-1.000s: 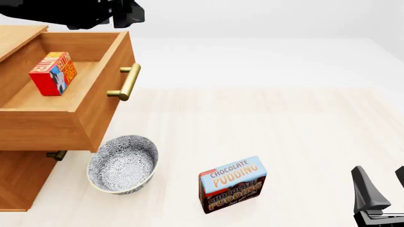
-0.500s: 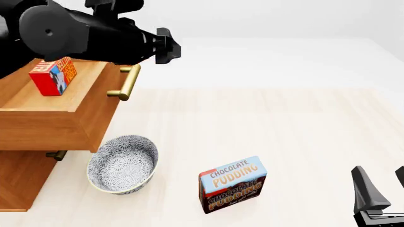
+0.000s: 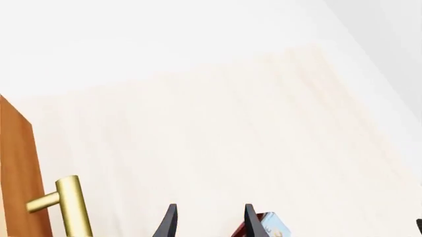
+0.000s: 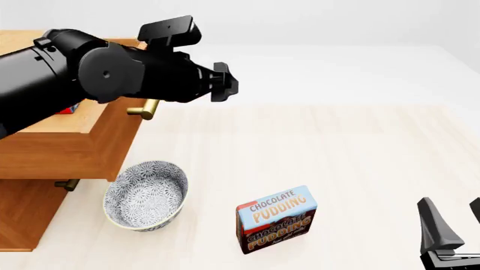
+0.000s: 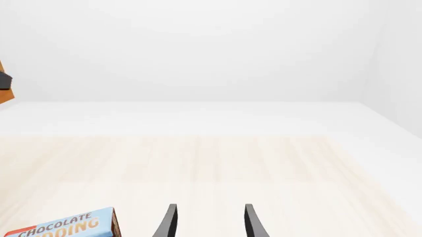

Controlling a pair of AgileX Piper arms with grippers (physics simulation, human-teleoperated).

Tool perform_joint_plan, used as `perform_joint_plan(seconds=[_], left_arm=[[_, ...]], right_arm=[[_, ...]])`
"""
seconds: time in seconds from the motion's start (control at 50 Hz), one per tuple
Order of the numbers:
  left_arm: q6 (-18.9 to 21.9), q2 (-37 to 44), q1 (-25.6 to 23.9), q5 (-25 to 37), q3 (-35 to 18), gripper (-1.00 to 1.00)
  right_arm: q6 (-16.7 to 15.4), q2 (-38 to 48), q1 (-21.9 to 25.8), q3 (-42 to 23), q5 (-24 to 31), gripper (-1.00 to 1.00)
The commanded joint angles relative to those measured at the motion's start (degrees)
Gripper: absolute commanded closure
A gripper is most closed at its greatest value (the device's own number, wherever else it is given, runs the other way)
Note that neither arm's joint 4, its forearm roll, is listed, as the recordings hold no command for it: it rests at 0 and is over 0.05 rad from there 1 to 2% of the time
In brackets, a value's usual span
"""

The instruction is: Put the butter at the back in the top drawer of the cabinet and close it.

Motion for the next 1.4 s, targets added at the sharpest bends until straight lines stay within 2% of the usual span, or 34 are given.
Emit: perform_joint_plan(seconds=[0.02, 1.02, 1.4], left_arm=[[-1.0, 1.5, -1.1, -1.7, 1.1, -1.00], [-2.5, 8.1, 0.8, -6.3, 3.0, -1.00], [-0.3, 8.5, 3.1, -5.0, 1.4, -1.00]], right_arm=[[0.0, 0.0, 0.0, 0.0, 0.0, -1.00], [0.0, 0.0, 0.0, 0.0, 0.0, -1.00], [0.0, 0.0, 0.0, 0.0, 0.0, -1.00]])
